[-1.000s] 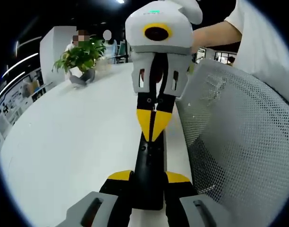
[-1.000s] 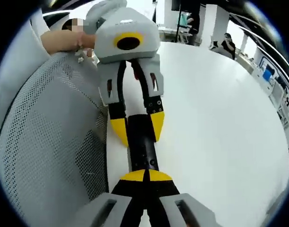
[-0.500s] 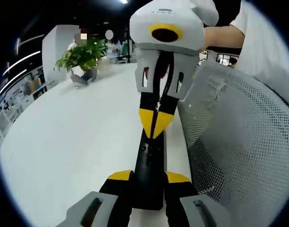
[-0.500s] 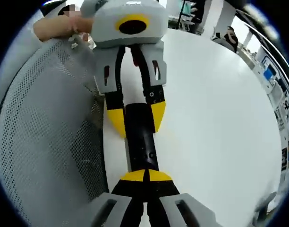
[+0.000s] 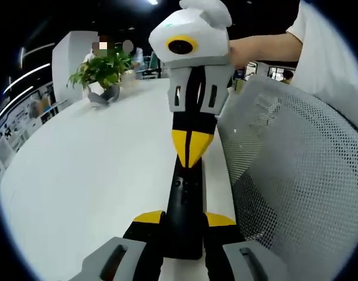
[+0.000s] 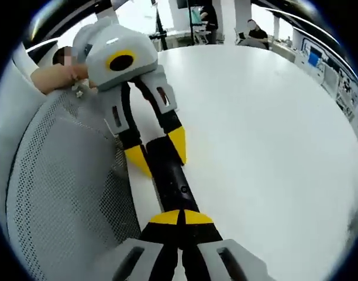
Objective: Press the specified remote control buttons in sequence, fully releasing each button before pressing the next.
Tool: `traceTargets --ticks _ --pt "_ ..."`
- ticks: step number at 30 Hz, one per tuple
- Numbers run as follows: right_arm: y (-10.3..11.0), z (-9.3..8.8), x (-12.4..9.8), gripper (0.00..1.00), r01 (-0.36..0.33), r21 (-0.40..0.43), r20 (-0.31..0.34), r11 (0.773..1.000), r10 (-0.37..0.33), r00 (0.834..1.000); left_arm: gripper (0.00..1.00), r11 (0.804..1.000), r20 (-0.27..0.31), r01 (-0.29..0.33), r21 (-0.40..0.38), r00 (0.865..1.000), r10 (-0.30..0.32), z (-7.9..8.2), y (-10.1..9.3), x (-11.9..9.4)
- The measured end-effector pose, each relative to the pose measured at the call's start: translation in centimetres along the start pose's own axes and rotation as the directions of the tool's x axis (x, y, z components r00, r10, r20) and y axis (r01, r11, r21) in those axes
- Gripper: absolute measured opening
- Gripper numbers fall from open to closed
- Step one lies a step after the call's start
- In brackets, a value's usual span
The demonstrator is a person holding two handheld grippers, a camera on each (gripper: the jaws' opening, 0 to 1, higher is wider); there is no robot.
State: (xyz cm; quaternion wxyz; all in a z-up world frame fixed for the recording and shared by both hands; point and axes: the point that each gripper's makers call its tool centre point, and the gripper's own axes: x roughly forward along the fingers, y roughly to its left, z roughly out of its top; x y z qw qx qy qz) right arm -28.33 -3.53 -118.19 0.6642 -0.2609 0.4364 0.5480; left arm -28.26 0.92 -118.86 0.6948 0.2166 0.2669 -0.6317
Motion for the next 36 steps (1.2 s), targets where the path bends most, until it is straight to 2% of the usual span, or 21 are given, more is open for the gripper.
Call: traceTargets --ticks 12,16,17,20,23,26,29,30,32,34,36 --pt "-0.36 -0.54 -0.34 0.00 0.026 -0.036 -0.030 0.999 -0.027 0.999 0.25 1.000 0.005 0.004 -0.006 1.000 -0.004 0.01 0.03 0.01" --pt "-0.36 -0.70 -0.37 0.00 0.039 -0.034 -0.014 0.999 -0.040 0.999 0.25 1.000 0.006 0.005 -0.007 1.000 -0.005 0.03 -0.02 0.02" --pt "-0.29 -0.64 -0.32 0.00 0.045 -0.046 -0.017 0.998 -0.046 0.999 0.25 1.000 0.006 0.006 -0.007 1.000 -0.006 0.03 -0.02 0.02" --pt "-0.33 -0.65 -0.18 0.00 0.066 -0.166 -0.064 0.984 -0.077 0.995 0.24 1.000 0.006 0.010 -0.005 1.000 -0.010 0.05 -0.03 0.02" --pt "-0.30 -0.66 -0.06 0.00 0.081 -0.230 -0.095 0.970 -0.105 0.990 0.24 1.000 0.007 0.016 -0.004 1.000 -0.016 0.08 -0.05 0.02" --pt "-0.33 -0.72 -0.16 0.00 0.093 -0.198 -0.067 0.976 -0.108 0.992 0.24 1.000 0.007 0.014 -0.004 1.000 -0.014 0.09 -0.08 0.02" --pt "-0.50 -0.49 -0.31 0.00 0.096 -0.035 0.031 0.995 -0.095 0.995 0.24 1.000 0.006 0.015 -0.004 1.000 -0.015 0.09 -0.08 0.02" --pt "-0.55 -0.39 -0.43 0.00 0.088 0.031 0.079 0.996 -0.091 0.993 0.24 1.000 0.007 0.016 -0.005 1.000 -0.016 0.09 -0.10 0.02" --pt "-0.63 -0.37 -0.53 0.00 0.078 0.100 0.136 0.992 -0.092 0.987 0.24 1.000 0.007 0.016 -0.005 1.000 -0.016 0.09 -0.11 0.02" --pt "-0.65 -0.37 -0.57 0.00 0.073 0.133 0.171 0.988 -0.096 0.981 0.24 1.000 0.007 0.016 -0.004 1.000 -0.016 0.10 -0.13 0.03" --pt "-0.67 -0.48 -0.59 0.00 0.075 0.131 0.176 0.989 -0.098 0.979 0.24 1.000 0.007 0.016 -0.004 1.000 -0.016 0.10 -0.14 0.03"
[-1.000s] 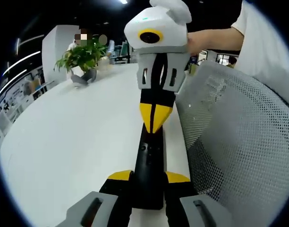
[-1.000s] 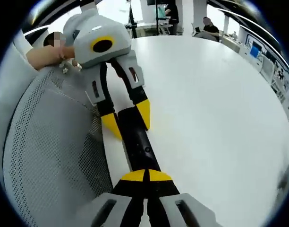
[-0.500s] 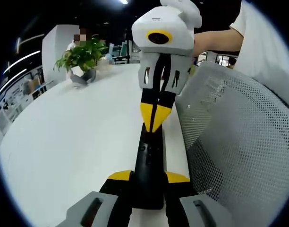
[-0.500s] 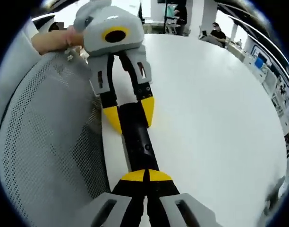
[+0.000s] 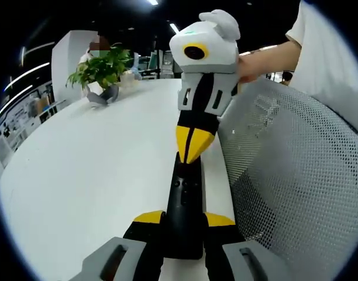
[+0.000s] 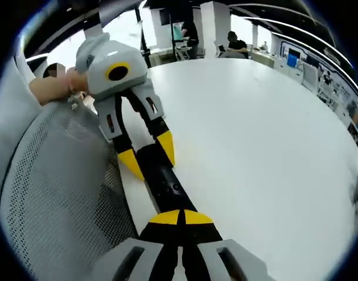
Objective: Press the specified remote control buttons in sequence, fully releasing each button before pressing the next.
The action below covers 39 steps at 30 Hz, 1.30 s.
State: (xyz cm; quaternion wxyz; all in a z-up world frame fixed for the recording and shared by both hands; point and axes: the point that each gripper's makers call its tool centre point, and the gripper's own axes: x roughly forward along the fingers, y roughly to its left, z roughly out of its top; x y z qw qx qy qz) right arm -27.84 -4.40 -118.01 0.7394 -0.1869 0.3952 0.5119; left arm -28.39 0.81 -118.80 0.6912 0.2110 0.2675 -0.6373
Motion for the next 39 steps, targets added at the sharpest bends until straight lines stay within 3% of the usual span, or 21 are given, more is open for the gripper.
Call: traceTargets --ticks 3,4,7,10,11,14,18,23,26,30,39 --pt "0.2 0.2 0.1 0.00 0.001 -0.021 0.001 1.000 -0.001 1.000 0.24 1.000 0.000 0.000 0.000 1.000 0.000 0.0 0.0 0.0" --pt "0.2 0.2 0.1 0.00 0.008 -0.107 -0.026 0.994 -0.010 1.000 0.24 1.000 0.001 0.000 0.000 1.000 0.000 0.0 0.0 0.0" --pt "0.4 0.2 0.3 0.00 0.003 -0.247 -0.089 0.969 -0.025 0.996 0.24 1.000 0.002 0.001 -0.001 1.000 -0.001 0.0 0.0 0.0" --pt "0.5 0.3 0.5 0.00 -0.019 -0.290 -0.116 0.957 -0.015 0.993 0.24 1.000 0.001 0.000 0.000 1.000 0.000 0.0 0.0 0.0" --pt "0.9 0.6 0.8 0.00 -0.040 -0.323 -0.109 0.946 0.005 0.994 0.24 1.000 0.001 0.000 0.000 1.000 0.000 0.0 0.0 0.0" --pt "0.9 0.3 0.8 0.00 -0.052 -0.399 -0.167 0.916 -0.017 0.986 0.24 1.000 0.002 -0.001 0.000 1.000 0.001 0.0 0.0 0.0" --pt "0.7 0.4 0.8 0.00 -0.087 -0.336 -0.207 0.938 0.016 0.978 0.24 1.000 0.002 -0.002 0.000 1.000 0.002 0.0 0.0 0.0" --pt "0.8 0.3 1.0 0.00 -0.111 -0.364 -0.260 0.925 0.014 0.965 0.24 1.000 0.003 -0.002 -0.001 1.000 0.002 0.0 0.0 0.0" --pt "0.8 0.3 1.1 0.00 -0.094 -0.352 -0.285 0.931 -0.010 0.958 0.24 1.000 0.003 -0.003 -0.001 1.000 0.003 0.0 0.0 0.0" --pt "0.8 0.1 1.0 0.00 -0.089 -0.390 -0.285 0.916 -0.028 0.958 0.24 1.000 0.003 -0.003 -0.002 1.000 0.003 0.0 0.0 0.0" --pt "0.5 0.5 0.9 0.00 -0.070 -0.201 -0.202 0.977 0.028 0.979 0.24 1.000 0.002 -0.005 -0.001 1.000 0.005 0.0 0.1 0.0"
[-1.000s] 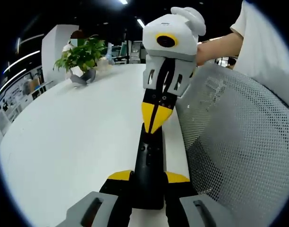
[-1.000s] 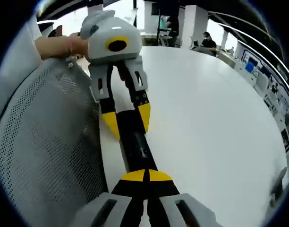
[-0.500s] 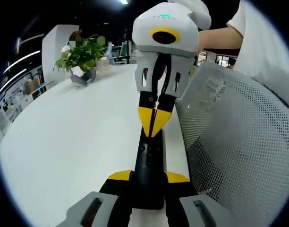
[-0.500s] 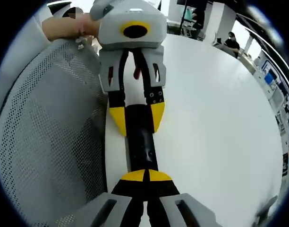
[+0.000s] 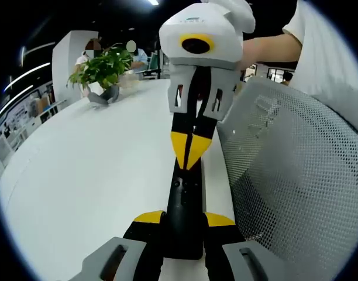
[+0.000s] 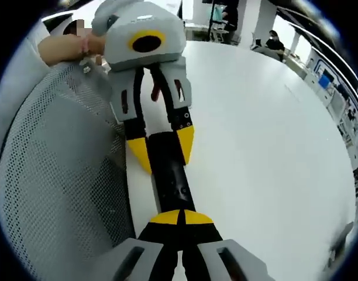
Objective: Press the specified remote control buttons in sequence, fully releasing each button before pressing the next.
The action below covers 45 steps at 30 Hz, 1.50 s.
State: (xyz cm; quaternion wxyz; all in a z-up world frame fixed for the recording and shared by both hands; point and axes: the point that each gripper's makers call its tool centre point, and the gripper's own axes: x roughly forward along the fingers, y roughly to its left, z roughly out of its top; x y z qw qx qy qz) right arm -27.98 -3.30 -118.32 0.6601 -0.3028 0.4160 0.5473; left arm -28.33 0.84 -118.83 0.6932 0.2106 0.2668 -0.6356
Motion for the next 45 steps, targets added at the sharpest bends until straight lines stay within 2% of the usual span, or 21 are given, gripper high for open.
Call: traceTargets --ticks 2,5,6,10,12,18,21,26,32,35,40,45 --pt "-0.1 0.0 0.0 0.00 0.002 0.072 0.036 0.997 -0.005 0.999 0.24 1.000 0.000 -0.001 0.000 1.000 0.001 0.0 0.0 0.0" --pt "-0.3 0.2 -0.1 0.00 0.008 0.206 0.111 0.978 -0.031 0.993 0.24 1.000 0.001 0.000 0.000 1.000 0.000 0.0 0.0 0.0" --pt "-0.3 0.2 -0.2 0.00 0.012 0.208 0.121 0.978 -0.038 0.992 0.24 1.000 0.000 0.000 0.001 1.000 0.000 0.0 0.0 0.0" --pt "0.7 0.6 0.1 0.00 0.013 0.180 0.137 0.983 -0.038 0.990 0.25 1.000 0.000 0.000 0.001 1.000 0.000 0.0 0.0 0.0" --pt "0.5 0.7 0.1 0.00 0.030 0.153 0.123 0.988 -0.050 0.991 0.25 1.000 0.001 -0.001 0.001 1.000 0.001 0.0 0.0 0.0" --pt "0.4 0.9 0.2 0.00 0.018 0.145 0.123 0.989 -0.036 0.992 0.24 1.000 0.003 0.000 -0.002 1.000 0.000 0.0 0.0 0.0" --pt "0.6 1.0 0.3 0.00 0.024 0.114 0.098 0.993 -0.036 0.995 0.25 1.000 0.004 -0.001 0.002 1.000 0.001 0.0 0.0 0.0" --pt "0.6 0.8 0.5 0.00 0.021 0.008 0.001 1.000 -0.021 1.000 0.24 1.000 0.013 0.002 0.004 1.000 -0.002 0.0 0.0 0.0" --pt "0.6 0.9 0.7 0.00 0.042 -0.004 -0.048 0.999 -0.042 0.998 0.24 1.000 0.019 -0.002 0.002 1.000 0.002 0.0 0.0 0.0" --pt "0.6 0.8 0.6 0.00 0.076 -0.038 -0.030 0.996 -0.077 0.997 0.24 1.000 0.021 -0.003 0.001 1.000 0.003 0.0 -0.1 0.0" --pt "0.6 0.8 0.4 0.00 0.145 0.018 0.053 0.989 -0.145 0.988 0.25 1.000 0.018 -0.015 0.016 1.000 0.015 0.0 -0.1 0.0" --pt "1.0 0.9 0.3 0.00 0.187 0.000 0.079 0.982 -0.187 0.979 0.25 1.000 0.021 -0.014 0.019 1.000 0.014 0.0 -0.1 0.0"
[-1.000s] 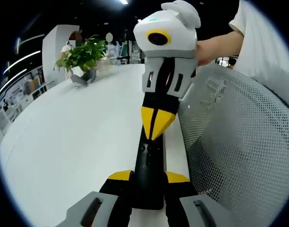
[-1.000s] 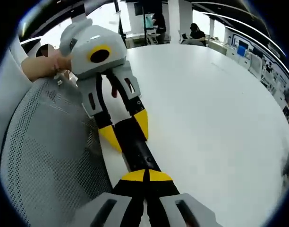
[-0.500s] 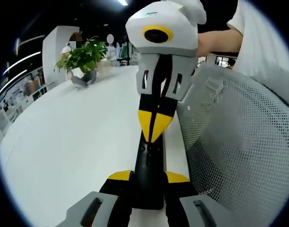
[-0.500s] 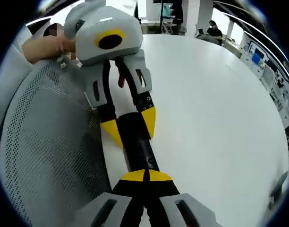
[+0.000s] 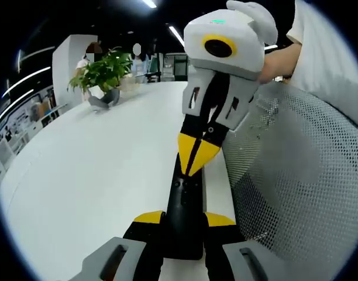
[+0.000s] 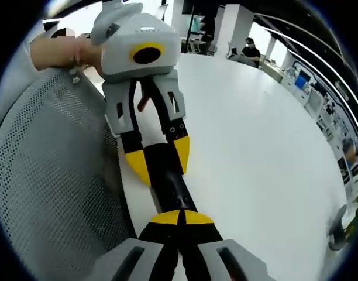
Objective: Press the specified remote control buttons in sequence, fully releasing each button before pressing the next.
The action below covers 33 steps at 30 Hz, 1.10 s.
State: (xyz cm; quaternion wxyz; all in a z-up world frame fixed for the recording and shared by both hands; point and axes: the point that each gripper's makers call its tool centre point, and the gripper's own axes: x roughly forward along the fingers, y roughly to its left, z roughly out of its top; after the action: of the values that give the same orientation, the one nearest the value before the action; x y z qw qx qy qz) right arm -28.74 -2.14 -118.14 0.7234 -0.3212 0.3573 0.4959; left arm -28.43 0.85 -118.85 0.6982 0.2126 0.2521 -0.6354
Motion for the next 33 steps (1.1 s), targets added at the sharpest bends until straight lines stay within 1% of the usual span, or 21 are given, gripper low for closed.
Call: traceTargets --ticks 1,3,4,5,7,10,12,14,16,18,25,29,31,33 --pt "0.3 0.2 0.0 0.00 -0.009 0.002 0.014 1.000 0.009 1.000 0.25 1.000 0.000 0.000 0.001 1.000 0.000 0.0 0.0 0.0" --pt "1.2 0.7 0.3 0.00 -0.052 0.023 0.047 0.998 0.051 0.998 0.25 1.000 0.000 0.002 0.006 1.000 -0.002 0.0 0.0 0.0" --pt "1.1 0.7 0.3 0.00 -0.024 0.017 0.044 1.000 0.023 0.999 0.25 1.000 0.001 0.003 0.006 1.000 -0.003 0.0 0.0 0.0" --pt "1.0 0.7 0.3 0.00 -0.018 0.001 0.043 1.000 0.018 0.999 0.25 1.000 0.003 0.005 0.012 1.000 -0.005 0.0 0.0 0.1" --pt "1.0 0.6 0.3 0.00 -0.009 0.002 0.051 1.000 0.009 0.999 0.25 1.000 0.010 0.013 0.022 1.000 -0.013 0.0 0.0 0.1" --pt "1.0 0.7 0.3 0.00 -0.012 -0.014 0.067 1.000 0.013 0.998 0.25 1.000 0.003 0.014 0.028 1.000 -0.015 0.0 0.0 0.1" --pt "1.2 0.8 0.4 0.00 -0.027 -0.069 0.053 0.997 0.031 0.998 0.25 1.000 -0.003 0.000 0.023 1.000 0.000 0.0 0.0 0.1" --pt "1.2 0.9 0.5 0.00 -0.028 -0.112 0.031 0.993 0.031 0.999 0.25 1.000 0.002 0.004 0.023 1.000 -0.004 0.1 0.0 0.1" --pt "1.3 1.0 0.6 0.00 -0.026 -0.142 0.015 0.990 0.028 0.999 0.25 1.000 0.008 0.001 0.021 1.000 -0.002 0.0 0.0 0.1" --pt "1.3 0.9 0.6 0.00 -0.026 -0.153 0.008 0.988 0.027 1.000 0.25 1.000 0.003 0.002 0.022 1.000 -0.002 0.0 0.1 0.2" --pt "1.3 0.9 0.6 0.00 -0.006 -0.146 0.022 0.989 0.010 1.000 0.25 1.000 0.003 0.000 0.017 1.000 0.000 0.1 0.1 0.3" --pt "1.3 0.9 0.6 0.00 -0.010 -0.152 0.019 0.988 0.013 1.000 0.25 1.000 0.006 0.001 0.016 1.000 -0.001 0.1 0.1 0.3" --pt "1.3 1.0 0.5 0.00 -0.017 -0.090 0.021 0.996 0.019 1.000 0.25 1.000 0.011 -0.001 0.013 1.000 0.001 0.1 0.1 0.2" --pt "1.3 0.9 0.4 0.00 -0.024 -0.084 0.025 0.996 0.026 0.999 0.25 1.000 0.014 0.000 0.013 1.000 -0.001 0.2 0.1 0.2"
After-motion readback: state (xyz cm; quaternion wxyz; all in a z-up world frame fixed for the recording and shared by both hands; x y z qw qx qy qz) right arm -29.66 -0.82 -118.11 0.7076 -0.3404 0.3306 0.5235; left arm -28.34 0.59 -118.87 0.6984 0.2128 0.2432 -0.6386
